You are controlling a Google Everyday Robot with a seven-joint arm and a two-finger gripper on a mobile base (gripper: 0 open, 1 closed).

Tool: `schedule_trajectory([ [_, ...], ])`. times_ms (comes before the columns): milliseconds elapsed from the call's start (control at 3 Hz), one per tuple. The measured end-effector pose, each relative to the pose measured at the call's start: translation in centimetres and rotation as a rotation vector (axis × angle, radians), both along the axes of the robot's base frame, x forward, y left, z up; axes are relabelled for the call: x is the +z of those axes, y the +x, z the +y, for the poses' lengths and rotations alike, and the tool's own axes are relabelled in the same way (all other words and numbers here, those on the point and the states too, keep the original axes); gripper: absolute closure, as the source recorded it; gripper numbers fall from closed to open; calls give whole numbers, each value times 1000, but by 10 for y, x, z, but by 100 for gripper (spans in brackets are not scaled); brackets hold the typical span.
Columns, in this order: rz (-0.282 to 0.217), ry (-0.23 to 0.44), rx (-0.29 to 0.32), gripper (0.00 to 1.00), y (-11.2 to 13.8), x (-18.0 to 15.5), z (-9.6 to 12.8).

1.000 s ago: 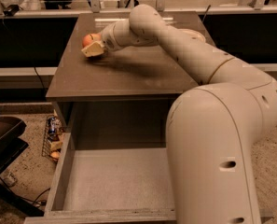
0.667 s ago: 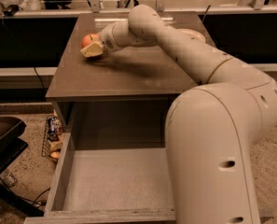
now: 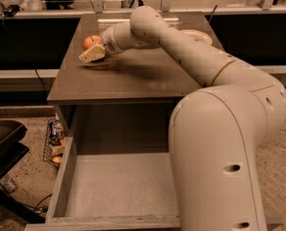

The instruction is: Pick apple from top drawer and place on counter

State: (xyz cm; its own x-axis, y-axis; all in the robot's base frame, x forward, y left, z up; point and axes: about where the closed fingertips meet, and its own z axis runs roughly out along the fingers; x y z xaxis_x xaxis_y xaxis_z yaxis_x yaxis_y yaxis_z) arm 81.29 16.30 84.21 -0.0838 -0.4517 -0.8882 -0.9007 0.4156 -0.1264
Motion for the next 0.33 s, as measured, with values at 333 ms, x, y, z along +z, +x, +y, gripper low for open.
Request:
schedule_trajectory([
  [333,0,0,0,0,0,0,0],
])
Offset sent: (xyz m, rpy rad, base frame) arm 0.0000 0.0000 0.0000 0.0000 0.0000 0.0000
